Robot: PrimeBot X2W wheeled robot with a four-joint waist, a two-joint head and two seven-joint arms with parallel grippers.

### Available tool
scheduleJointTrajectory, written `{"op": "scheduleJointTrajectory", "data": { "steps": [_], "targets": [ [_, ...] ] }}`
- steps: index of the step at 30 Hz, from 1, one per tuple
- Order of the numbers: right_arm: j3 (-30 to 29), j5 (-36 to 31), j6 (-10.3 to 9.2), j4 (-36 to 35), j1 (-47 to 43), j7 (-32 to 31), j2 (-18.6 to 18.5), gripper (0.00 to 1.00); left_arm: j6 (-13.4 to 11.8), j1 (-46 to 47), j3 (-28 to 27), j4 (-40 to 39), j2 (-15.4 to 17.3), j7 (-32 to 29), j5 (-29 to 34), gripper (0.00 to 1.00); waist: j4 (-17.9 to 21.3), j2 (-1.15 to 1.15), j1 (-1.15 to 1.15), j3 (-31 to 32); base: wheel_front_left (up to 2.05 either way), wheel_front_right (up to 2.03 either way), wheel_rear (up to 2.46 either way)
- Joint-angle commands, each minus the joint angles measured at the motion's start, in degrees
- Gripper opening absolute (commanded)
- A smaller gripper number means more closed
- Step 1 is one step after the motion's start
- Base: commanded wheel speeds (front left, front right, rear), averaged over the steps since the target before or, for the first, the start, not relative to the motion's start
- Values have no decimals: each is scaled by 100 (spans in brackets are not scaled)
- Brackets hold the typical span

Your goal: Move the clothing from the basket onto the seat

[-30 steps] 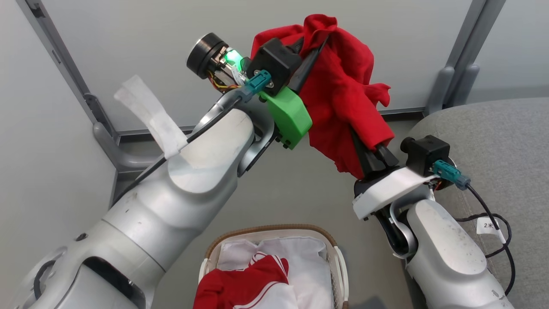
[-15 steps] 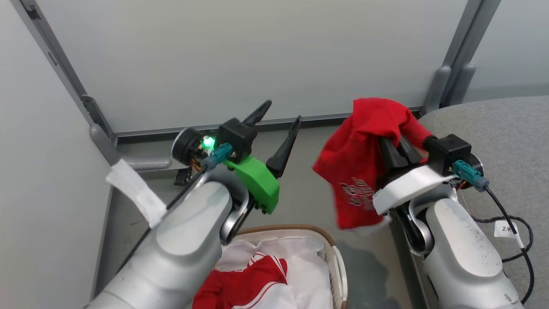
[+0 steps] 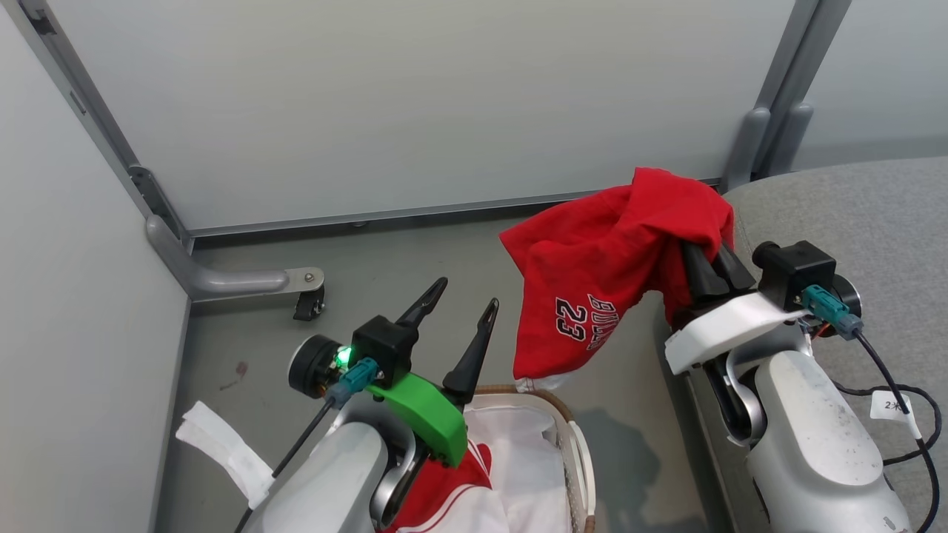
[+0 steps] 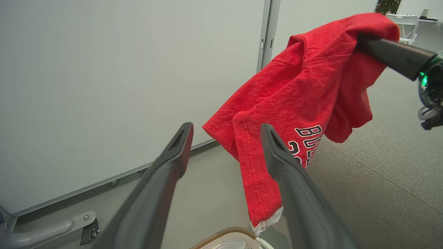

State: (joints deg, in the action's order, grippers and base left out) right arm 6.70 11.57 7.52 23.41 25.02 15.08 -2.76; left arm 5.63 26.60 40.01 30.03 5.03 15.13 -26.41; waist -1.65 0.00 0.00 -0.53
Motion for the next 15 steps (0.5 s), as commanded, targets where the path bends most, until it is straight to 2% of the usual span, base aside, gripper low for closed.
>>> {"op": "scheduleJointTrajectory", "data": {
  "steps": [1, 9, 15],
  "targets": [
    [-18, -37, -6, -30, -70, 14, -23, 0, 40, -148, -89, -8, -13, 3, 83, 100, 9, 0, 0, -2, 0, 0, 0],
    [-97, -178, -6, -73, -98, 14, -24, 0, 134, -402, -360, -43, -154, 3, 353, 100, 81, 0, 0, -43, 0, 0, 0],
    [-219, -334, -6, -49, -38, 14, -22, 0, 160, -465, -468, -191, -189, 3, 473, 100, 481, 0, 0, -174, 0, 0, 0]
  ]
}}
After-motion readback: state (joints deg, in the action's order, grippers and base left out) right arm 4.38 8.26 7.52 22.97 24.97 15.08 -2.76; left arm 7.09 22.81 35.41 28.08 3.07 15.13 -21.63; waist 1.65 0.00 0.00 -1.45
